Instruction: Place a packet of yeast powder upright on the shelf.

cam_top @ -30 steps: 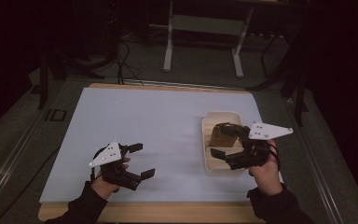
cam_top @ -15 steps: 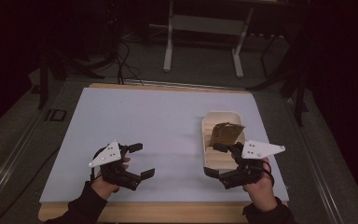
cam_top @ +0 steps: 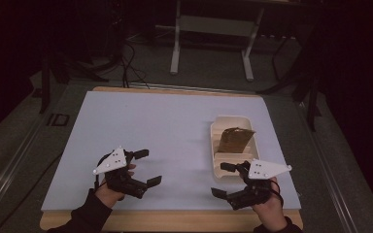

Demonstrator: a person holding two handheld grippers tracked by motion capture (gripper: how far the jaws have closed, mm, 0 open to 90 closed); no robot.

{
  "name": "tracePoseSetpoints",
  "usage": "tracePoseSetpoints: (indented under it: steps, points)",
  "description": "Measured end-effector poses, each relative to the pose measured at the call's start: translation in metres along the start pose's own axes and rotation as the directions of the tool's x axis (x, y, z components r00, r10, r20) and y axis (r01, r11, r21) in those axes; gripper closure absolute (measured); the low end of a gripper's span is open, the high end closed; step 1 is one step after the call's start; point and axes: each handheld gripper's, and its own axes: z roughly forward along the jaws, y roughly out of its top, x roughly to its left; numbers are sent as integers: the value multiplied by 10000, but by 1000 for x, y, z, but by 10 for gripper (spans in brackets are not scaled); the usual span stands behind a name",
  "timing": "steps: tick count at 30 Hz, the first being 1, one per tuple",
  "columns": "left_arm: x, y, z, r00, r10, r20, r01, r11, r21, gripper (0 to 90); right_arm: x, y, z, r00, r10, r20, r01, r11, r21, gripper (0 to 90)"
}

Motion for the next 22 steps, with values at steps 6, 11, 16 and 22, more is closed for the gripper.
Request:
tracePoseSetpoints:
  steps: [6,11,16,22]
  points:
    - [0,-2,0,10000,-1,5,1,10000,24,14,0,-12,1,9997,-53,241,48,9997,221,157]
    - [0,-4,-2,10000,-24,1,24,10000,17,14,0,-20,3,9994,-115,334,103,9993,346,157]
    - [1,-4,-4,10000,-35,-28,35,10000,-40,14,0,-23,9,9994,-224,263,209,9982,566,156]
    - [2,-5,-4,10000,-40,-59,39,10000,-29,14,-2,-25,10,9995,-226,219,215,9985,509,157]
